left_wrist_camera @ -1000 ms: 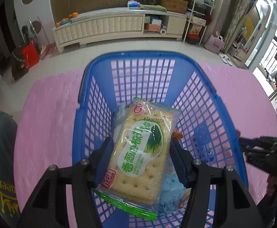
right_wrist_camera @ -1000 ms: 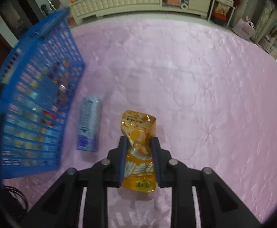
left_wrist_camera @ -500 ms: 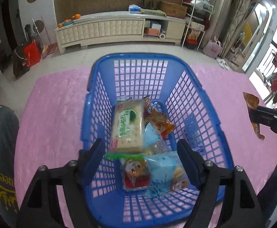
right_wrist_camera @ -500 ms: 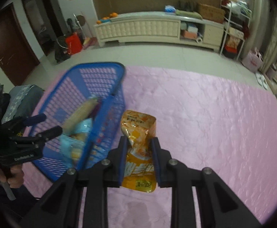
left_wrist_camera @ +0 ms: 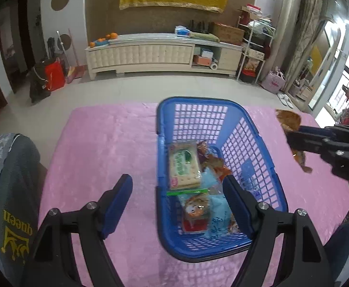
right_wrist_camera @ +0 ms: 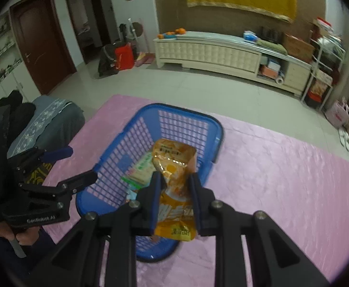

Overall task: Organize snacks
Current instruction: 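Carry the orange snack bag over the basket with the right tool and release it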

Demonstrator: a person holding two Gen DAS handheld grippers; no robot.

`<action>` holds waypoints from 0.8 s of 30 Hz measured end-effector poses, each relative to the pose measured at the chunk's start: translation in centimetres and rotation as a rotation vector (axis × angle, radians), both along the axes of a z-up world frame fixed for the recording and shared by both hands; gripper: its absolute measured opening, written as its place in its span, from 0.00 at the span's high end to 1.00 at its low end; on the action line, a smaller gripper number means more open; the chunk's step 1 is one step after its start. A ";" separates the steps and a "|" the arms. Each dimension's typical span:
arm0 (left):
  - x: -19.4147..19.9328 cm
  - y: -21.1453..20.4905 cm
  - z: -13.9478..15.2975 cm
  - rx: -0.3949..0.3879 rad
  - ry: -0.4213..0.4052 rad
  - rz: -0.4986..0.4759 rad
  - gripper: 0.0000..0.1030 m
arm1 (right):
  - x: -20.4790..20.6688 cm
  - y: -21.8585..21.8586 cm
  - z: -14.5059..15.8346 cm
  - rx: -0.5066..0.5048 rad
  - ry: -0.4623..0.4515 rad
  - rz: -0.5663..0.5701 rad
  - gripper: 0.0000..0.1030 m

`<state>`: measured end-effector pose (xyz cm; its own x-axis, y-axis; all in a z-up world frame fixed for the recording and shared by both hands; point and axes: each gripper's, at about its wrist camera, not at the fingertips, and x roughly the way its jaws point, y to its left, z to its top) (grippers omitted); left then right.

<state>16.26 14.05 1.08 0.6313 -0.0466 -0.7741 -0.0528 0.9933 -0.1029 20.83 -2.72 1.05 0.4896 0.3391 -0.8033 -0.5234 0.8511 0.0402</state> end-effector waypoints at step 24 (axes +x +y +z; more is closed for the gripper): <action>3.1 3.6 -2.7 -0.074 0.045 0.026 0.24 | 5.3 6.2 -6.4 -0.215 0.062 0.015 0.74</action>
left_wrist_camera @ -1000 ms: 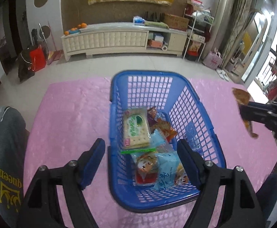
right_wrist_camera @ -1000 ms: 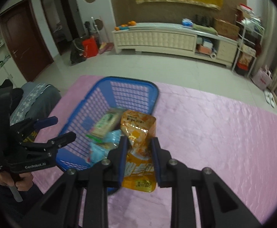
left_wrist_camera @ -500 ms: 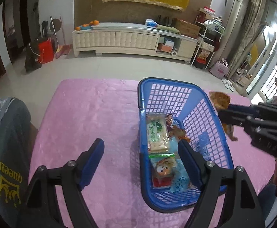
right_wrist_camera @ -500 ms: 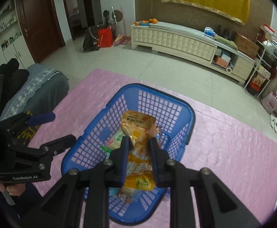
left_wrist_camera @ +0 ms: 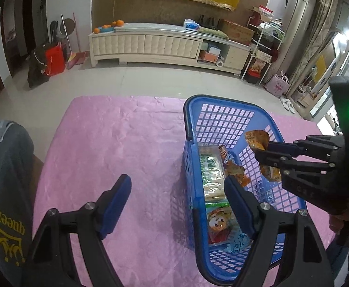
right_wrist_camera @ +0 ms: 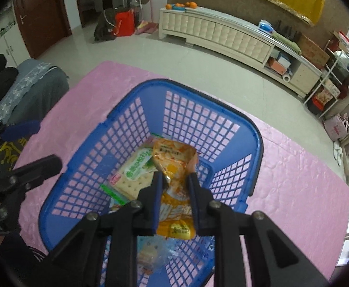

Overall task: Organize snacks
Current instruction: 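Carry the orange snack bag over the basket with the right tool and release it, then move the right tool to the blue Doublemint gum box and grasp it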

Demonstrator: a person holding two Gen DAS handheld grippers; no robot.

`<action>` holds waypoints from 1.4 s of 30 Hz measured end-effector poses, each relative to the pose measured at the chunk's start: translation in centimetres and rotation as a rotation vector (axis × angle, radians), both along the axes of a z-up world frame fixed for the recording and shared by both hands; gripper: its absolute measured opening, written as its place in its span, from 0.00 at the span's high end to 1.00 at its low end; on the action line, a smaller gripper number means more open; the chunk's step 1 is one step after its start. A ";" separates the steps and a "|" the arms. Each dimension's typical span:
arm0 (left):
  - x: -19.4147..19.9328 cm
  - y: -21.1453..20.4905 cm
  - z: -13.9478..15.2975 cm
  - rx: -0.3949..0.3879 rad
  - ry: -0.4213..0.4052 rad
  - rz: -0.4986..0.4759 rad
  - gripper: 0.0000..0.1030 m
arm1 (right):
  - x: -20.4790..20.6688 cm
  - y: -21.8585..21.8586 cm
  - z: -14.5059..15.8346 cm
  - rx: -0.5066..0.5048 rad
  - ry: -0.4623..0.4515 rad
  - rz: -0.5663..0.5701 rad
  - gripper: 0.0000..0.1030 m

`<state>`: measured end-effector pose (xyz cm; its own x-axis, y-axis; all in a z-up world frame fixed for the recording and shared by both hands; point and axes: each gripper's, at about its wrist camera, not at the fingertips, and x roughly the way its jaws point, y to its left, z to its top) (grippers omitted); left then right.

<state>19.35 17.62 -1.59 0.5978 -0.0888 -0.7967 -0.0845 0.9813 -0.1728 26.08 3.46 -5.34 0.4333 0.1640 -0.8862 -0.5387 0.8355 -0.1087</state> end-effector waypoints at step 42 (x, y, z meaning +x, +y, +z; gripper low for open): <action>-1.3 -9.0 4.9 0.099 -0.108 -0.132 0.24 | -3.5 -10.6 7.2 0.166 -0.107 -0.121 0.26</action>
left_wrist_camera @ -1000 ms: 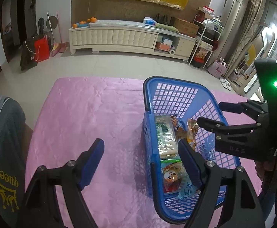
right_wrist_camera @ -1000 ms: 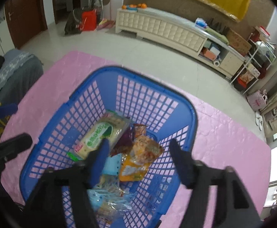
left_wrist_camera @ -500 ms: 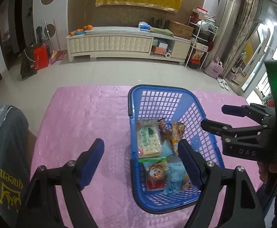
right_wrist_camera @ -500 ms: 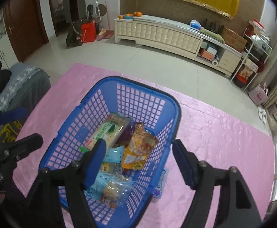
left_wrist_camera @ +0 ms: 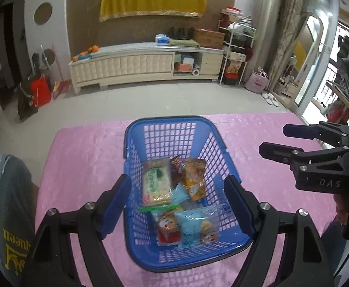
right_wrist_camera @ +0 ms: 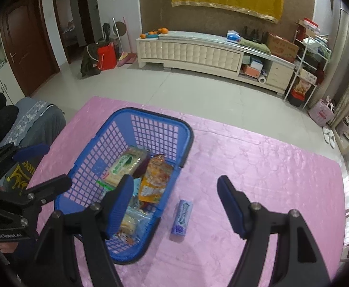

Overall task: Organize snacks
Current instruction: 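Move the right tool to the blue Doublemint gum box and grasp it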

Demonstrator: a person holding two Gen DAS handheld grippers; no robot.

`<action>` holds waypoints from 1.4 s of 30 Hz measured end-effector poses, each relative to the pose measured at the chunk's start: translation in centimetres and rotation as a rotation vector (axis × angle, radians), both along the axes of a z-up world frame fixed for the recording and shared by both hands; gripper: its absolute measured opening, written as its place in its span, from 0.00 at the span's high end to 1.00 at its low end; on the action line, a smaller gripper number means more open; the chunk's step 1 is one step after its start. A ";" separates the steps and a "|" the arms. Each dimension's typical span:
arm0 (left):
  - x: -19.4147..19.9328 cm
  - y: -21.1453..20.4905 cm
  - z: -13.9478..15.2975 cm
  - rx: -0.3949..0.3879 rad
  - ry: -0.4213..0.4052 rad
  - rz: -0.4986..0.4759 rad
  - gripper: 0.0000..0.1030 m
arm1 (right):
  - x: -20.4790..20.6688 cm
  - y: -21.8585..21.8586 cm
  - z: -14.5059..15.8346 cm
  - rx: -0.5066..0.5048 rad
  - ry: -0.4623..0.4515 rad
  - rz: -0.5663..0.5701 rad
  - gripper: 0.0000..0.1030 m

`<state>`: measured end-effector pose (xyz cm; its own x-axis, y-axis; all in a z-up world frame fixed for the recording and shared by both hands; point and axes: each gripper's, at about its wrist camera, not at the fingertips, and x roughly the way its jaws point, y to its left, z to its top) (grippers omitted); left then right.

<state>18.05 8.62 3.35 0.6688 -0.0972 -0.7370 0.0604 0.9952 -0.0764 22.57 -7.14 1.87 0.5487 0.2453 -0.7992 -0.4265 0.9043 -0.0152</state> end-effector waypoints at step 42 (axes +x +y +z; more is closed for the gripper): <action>5.9 -2.3 -9.1 0.145 0.322 0.107 0.00 | 4.4 -4.2 -18.6 -0.020 0.382 0.029 0.13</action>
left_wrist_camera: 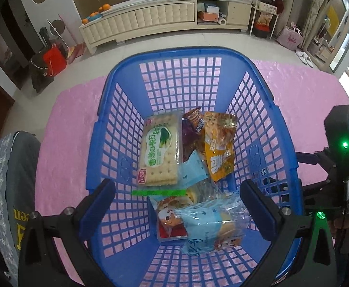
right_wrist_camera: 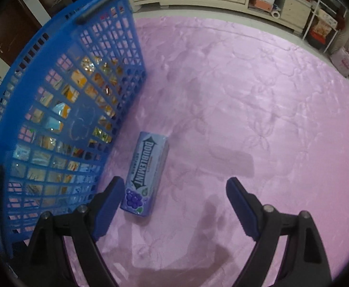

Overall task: Organize snacks
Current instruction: 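Move the right tool to the blue Doublemint gum box and grasp it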

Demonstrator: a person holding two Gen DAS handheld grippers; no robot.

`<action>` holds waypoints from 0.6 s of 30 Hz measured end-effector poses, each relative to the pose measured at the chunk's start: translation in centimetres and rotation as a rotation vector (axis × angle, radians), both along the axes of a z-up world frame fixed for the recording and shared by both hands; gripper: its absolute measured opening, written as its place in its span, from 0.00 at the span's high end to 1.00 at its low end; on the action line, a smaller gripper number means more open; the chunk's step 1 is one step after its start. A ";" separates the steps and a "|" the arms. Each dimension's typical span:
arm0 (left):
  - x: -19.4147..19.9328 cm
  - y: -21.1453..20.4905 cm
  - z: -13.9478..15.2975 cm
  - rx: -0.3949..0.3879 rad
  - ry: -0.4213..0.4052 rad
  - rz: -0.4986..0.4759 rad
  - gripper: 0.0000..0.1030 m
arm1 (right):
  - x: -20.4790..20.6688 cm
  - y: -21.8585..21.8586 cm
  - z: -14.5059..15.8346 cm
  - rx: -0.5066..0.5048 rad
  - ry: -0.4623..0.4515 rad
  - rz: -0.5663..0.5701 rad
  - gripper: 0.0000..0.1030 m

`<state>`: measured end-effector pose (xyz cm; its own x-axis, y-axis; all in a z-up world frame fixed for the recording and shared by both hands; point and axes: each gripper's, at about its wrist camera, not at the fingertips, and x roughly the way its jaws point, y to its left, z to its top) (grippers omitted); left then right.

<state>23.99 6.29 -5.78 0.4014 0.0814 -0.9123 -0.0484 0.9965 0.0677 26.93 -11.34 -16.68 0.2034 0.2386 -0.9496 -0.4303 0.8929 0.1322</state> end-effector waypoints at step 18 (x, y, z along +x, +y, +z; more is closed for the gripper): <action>0.5 -1.0 -1.0 0.035 0.012 -0.030 0.00 | 0.6 5.1 -1.6 -0.057 -0.089 0.079 0.39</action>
<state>24.45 5.30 -6.78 0.3929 0.1010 -0.9140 -0.0173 0.9946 0.1024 27.58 -6.27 -18.26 0.2705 0.2037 -0.9409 -0.5078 0.8605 0.0403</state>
